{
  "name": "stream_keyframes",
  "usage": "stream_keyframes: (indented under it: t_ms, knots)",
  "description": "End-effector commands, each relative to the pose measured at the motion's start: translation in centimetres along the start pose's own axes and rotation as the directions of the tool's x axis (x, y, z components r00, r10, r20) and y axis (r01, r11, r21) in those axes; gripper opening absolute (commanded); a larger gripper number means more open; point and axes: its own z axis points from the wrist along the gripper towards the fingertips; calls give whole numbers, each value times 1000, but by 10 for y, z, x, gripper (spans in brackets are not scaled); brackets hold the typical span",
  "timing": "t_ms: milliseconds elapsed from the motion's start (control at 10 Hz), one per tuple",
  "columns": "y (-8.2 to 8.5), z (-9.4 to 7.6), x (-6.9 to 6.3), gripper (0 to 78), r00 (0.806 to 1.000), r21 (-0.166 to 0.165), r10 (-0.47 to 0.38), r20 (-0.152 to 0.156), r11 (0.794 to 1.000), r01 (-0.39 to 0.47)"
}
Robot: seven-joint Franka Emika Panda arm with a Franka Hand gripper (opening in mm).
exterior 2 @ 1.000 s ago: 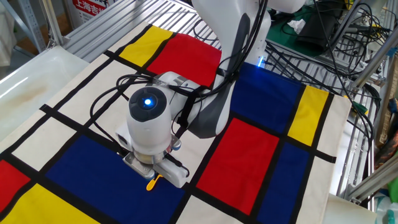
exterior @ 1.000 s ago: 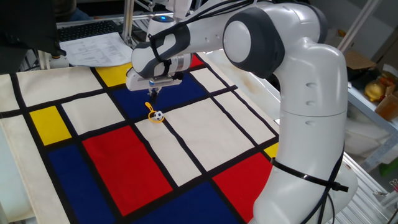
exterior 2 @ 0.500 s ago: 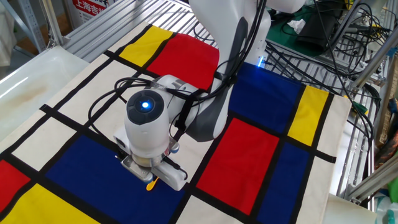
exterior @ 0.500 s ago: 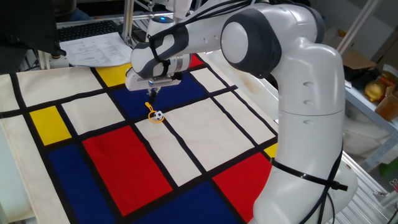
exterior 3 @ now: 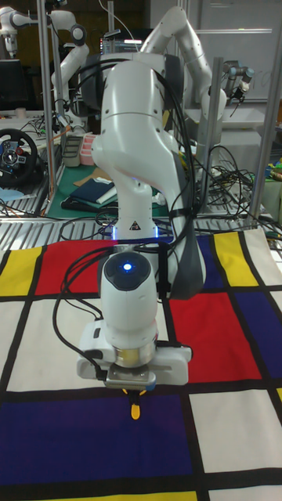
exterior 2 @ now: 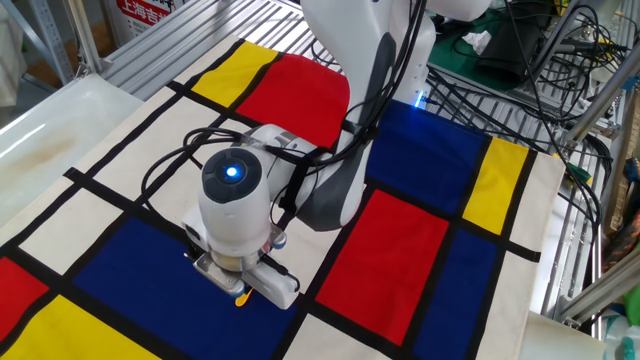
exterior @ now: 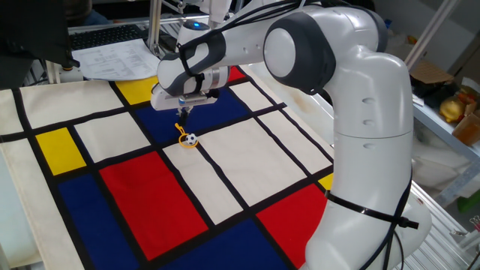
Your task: Remove the bubble ring from the ball
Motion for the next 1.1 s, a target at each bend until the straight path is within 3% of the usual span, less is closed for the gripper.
stream_keyframes:
  t_ms: [100,700,800,900,1100]
  knots:
    - [0,2,-1,0,1000,-3,8,9,1000,-8]
    - [0,1,-3,0,999,-10,35,0,999,-35]
    - [0,1,-3,0,998,-13,50,28,999,-49]
    - [0,1,-3,0,998,-15,54,36,998,-54]
    - [0,1,-3,0,993,-5,122,0,992,-122]
